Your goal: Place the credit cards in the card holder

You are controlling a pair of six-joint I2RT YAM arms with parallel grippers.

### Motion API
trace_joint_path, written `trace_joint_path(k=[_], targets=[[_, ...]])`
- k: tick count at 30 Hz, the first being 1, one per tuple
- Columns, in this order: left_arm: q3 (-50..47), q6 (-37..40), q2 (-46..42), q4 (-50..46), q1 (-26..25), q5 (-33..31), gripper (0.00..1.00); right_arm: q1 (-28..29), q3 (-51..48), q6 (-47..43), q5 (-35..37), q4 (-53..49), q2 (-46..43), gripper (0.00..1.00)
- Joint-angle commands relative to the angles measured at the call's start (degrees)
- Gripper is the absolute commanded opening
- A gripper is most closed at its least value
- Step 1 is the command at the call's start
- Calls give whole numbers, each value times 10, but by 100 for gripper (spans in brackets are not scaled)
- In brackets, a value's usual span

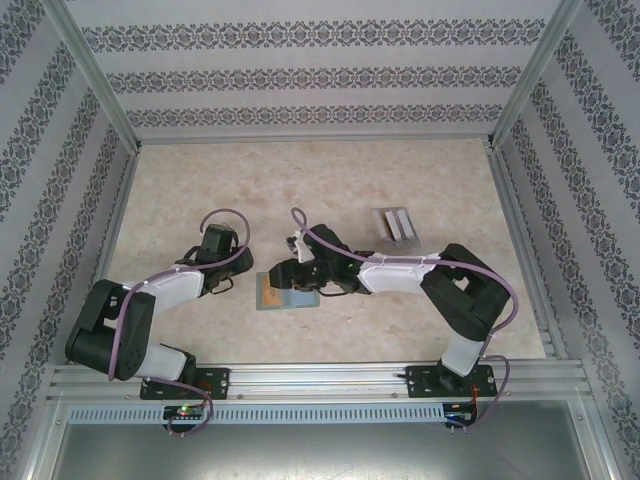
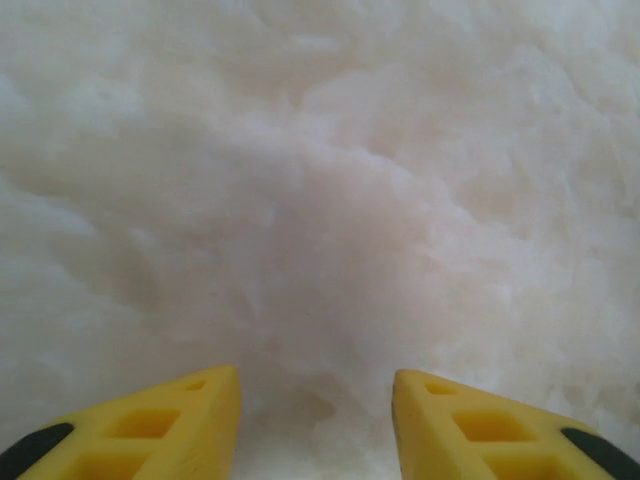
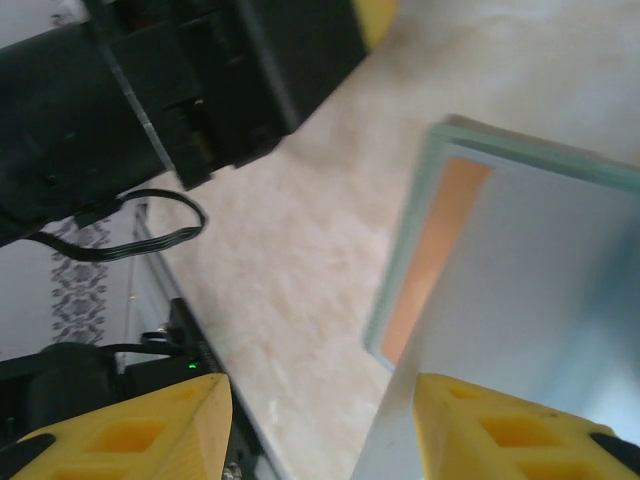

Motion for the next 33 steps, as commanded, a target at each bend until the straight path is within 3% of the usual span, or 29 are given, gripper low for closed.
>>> trace_joint_path(k=[1,6,10,14,19,25,33], targets=[[-14,4,-23,-25,12,-27,47,17,18,30,-24,63,44,52],[-15,5,-22,-26,17,-28,50,-5,4,22,-22,54,18,49],[-9,4,-7,-21,17,-12,54,-38,-5,-79,42,-85,-71,51],[-11,14,-6,-17,17,-11,56,-82,17,-183,139,-253,-147,52],[-8,41,-14,-18,17,13,59,-137,53,-314,318,-404,-206,56],[-19,45,-31,2,16,26,60,-216,98,-399,433,-487,-187,60],[-17,45,-14,12,16,35,60,-278,156,-445,487,-537,-106,65]])
